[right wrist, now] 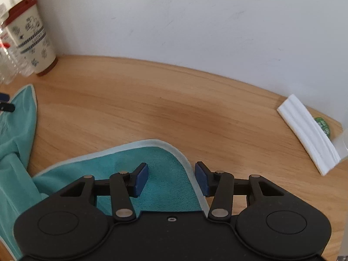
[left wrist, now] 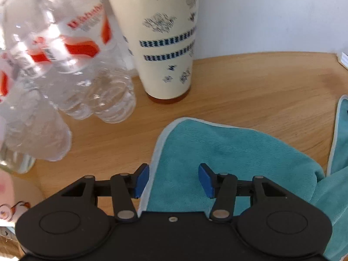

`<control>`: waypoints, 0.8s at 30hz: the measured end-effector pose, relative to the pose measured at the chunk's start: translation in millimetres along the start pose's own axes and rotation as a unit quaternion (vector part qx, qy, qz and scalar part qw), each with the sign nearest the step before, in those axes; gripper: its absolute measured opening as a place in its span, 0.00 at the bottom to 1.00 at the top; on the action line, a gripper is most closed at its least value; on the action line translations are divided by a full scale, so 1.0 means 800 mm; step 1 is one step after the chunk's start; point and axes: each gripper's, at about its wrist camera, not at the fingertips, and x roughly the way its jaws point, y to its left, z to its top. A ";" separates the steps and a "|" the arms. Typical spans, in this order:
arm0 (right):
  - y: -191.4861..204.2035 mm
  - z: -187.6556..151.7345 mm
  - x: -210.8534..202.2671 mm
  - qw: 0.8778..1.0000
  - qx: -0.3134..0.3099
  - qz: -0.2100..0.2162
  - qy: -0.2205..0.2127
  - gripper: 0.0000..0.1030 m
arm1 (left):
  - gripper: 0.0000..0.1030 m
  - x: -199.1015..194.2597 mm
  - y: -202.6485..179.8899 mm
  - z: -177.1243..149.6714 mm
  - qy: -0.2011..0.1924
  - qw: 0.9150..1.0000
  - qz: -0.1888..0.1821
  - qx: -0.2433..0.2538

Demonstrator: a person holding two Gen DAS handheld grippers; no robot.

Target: Fold towel

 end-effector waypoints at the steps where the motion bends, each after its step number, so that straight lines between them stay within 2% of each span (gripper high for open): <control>1: 0.001 0.000 -0.001 1.000 -0.003 0.003 0.000 0.51 | 0.53 0.002 0.000 0.001 0.000 1.000 -0.001 -0.001; 2: 0.002 0.001 -0.001 1.000 -0.010 0.008 0.001 0.47 | 0.53 0.004 0.001 0.002 0.000 1.000 -0.003 -0.003; 3: 0.003 0.001 -0.001 1.000 -0.017 0.013 0.003 0.38 | 0.53 0.006 0.002 0.003 0.000 1.000 -0.007 -0.008; 5: 0.007 0.001 -0.001 0.998 -0.048 0.029 0.009 0.31 | 0.53 0.009 0.002 0.004 -0.002 1.000 -0.014 -0.006; 6: 0.008 0.002 -0.001 0.998 -0.050 0.031 0.012 0.19 | 0.53 0.010 0.002 0.004 -0.003 1.000 -0.016 -0.004; 7: 0.008 0.004 -0.001 0.998 -0.048 0.034 0.016 0.11 | 0.49 0.010 0.002 0.004 -0.004 1.000 -0.020 -0.002; 8: 0.009 0.007 -0.001 0.998 -0.045 0.039 0.022 0.07 | 0.45 0.011 0.001 0.005 -0.004 1.000 -0.025 -0.001; 9: 0.010 0.009 -0.001 0.998 -0.044 0.039 0.025 0.07 | 0.37 0.011 0.002 0.005 -0.004 0.999 -0.033 -0.001; 10: 0.012 0.009 -0.002 0.998 -0.044 0.030 0.024 0.06 | 0.22 0.011 0.000 0.005 -0.005 0.999 -0.036 0.005; 11: 0.012 0.011 -0.003 0.999 -0.042 0.023 0.021 0.06 | 0.11 0.011 -0.003 0.005 -0.008 0.999 -0.037 0.016; 12: 0.012 0.012 -0.006 0.999 -0.038 0.016 0.014 0.06 | 0.04 0.011 -0.010 0.003 -0.013 0.999 -0.022 0.044; 13: 0.009 0.013 -0.009 0.999 -0.030 0.005 0.008 0.06 | 0.04 0.012 -0.014 0.002 -0.015 0.998 -0.004 0.063; 16: -0.011 0.015 -0.021 0.999 0.010 -0.037 -0.012 0.06 | 0.04 0.015 -0.013 -0.001 -0.011 0.997 0.029 0.073; 20: -0.042 0.011 -0.031 0.993 0.053 -0.098 -0.025 0.06 | 0.04 0.021 0.008 -0.007 -0.003 0.995 0.086 0.060; 24: -0.078 0.006 -0.040 0.981 0.097 -0.163 -0.035 0.06 | 0.04 0.025 0.031 -0.014 0.013 0.991 0.130 0.037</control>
